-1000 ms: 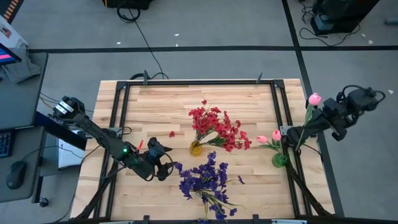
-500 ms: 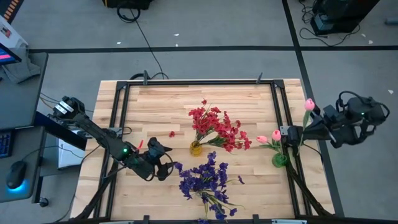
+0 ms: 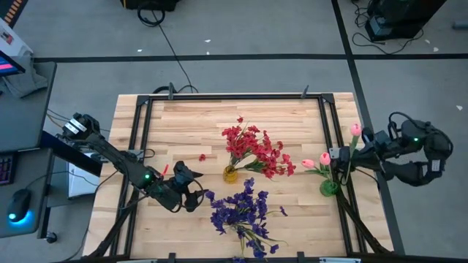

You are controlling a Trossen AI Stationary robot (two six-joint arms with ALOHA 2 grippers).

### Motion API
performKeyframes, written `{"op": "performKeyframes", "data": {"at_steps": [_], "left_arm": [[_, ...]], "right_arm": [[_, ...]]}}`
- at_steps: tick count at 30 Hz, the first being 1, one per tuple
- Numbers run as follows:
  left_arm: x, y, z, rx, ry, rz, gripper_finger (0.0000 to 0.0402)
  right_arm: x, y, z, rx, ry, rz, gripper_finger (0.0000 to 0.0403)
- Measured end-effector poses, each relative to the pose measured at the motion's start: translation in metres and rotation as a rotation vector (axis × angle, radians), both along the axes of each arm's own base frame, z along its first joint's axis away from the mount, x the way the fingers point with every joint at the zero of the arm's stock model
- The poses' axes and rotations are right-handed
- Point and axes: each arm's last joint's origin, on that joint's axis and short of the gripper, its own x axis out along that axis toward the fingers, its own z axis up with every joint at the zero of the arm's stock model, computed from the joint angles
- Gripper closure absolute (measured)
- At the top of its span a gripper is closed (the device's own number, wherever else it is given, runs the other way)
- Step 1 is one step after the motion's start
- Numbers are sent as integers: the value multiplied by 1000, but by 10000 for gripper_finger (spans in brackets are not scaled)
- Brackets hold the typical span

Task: Sort flowers into vase by color
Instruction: Put the pink tulip into the green vase

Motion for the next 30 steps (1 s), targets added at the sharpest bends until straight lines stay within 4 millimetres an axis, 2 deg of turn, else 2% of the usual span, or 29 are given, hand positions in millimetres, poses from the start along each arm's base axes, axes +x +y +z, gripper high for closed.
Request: {"op": "performKeyframes", "data": {"at_steps": [10, 19, 30], "left_arm": [[0, 0, 0, 3, 0, 1, 67], [0, 0, 0, 7, 5, 1, 67], [0, 0, 0, 6, 5, 0, 67]], "right_arm": [[5, 8, 0, -42, -4, -104, 397], [7, 16, -8, -43, 75, -195, 396], [15, 25, -5, -21, 30, -243, 396]]}}
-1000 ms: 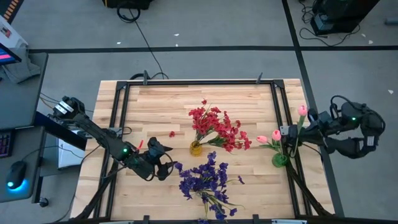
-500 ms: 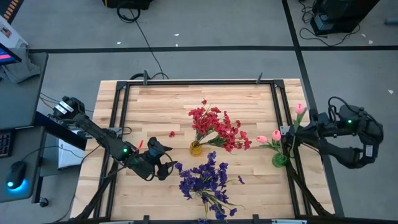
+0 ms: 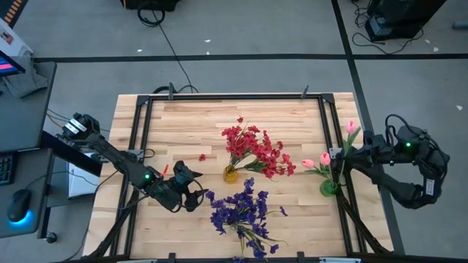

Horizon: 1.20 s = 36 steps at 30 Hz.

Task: Sort flowers into vase by color
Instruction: Put the pink tulip into the green vase

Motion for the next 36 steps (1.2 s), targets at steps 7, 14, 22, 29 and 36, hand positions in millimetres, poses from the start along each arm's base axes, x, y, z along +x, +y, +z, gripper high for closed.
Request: {"op": "performKeyframes", "data": {"at_steps": [7, 14, 22, 29, 36], "left_arm": [[0, 0, 0, 0, 0, 0, 67], [0, 0, 0, 23, 6, -16, 67], [0, 0, 0, 42, 10, -25, 67], [0, 0, 0, 65, 16, -34, 67], [0, 0, 0, 67, 15, -32, 67]], "right_arm": [[5, 5, 0, -10, -4, -40, 396], [3, 11, -11, 33, 85, -10, 396], [5, 9, -6, -6, 43, -25, 396], [9, 11, -6, -30, 44, -64, 396], [11, 13, -7, -69, 50, -57, 396]]}}
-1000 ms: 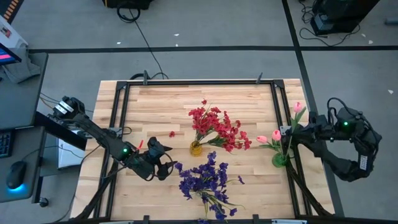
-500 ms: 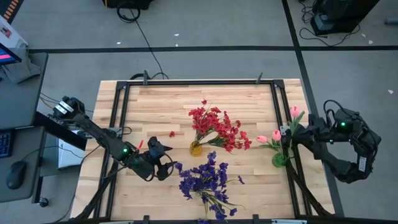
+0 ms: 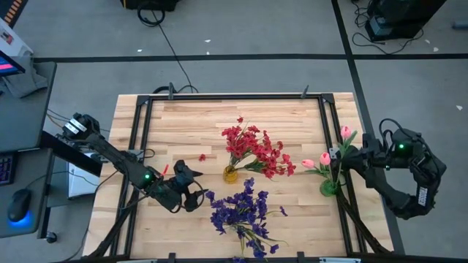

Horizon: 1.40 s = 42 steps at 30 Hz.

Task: Sort flowers into vase by color
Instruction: Put the pink tulip into the green vase

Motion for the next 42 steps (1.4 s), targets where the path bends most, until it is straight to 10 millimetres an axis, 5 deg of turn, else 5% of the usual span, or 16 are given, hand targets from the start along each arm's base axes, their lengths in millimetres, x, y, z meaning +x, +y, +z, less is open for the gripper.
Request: {"op": "performKeyframes", "data": {"at_steps": [14, 25, 42], "left_arm": [[0, 0, 0, -1, 0, 0, 67], [0, 0, 0, -6, -2, 2, 67], [0, 0, 0, 0, -2, 5, 67]], "right_arm": [[-2, 2, -3, -1, 22, 38, 396], [-19, 18, 17, -114, -38, -8, 396], [6, -24, 8, -90, -118, 78, 396]]}}
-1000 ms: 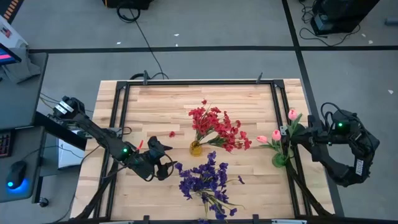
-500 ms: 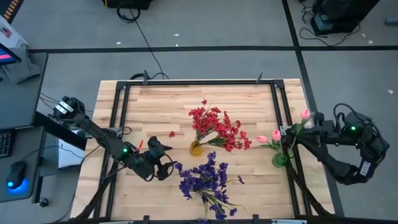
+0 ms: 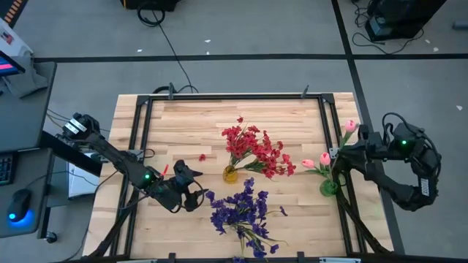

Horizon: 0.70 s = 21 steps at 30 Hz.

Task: Sort flowers into vase by color
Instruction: Put the pink tulip into the green vase

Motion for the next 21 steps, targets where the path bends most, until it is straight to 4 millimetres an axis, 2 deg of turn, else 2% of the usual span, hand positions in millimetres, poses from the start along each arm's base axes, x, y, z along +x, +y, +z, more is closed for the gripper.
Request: {"op": "performKeyframes", "data": {"at_steps": [4, 11, 14, 19, 21], "left_arm": [[0, 0, 0, 1, 0, 0, 67], [0, 0, -1, 5, 4, -1, 67], [0, 0, -2, 7, 7, -1, 67], [0, 0, -3, 17, 20, 0, 67], [0, 0, -3, 20, 22, 0, 67]], "right_arm": [[5, -5, 1, -28, -29, -30, 396], [14, -16, -12, 0, 17, -75, 396], [13, -15, -9, -15, 11, -73, 396], [4, -13, -17, 7, 130, -101, 396], [1, -12, -12, -7, 100, -83, 396]]}}
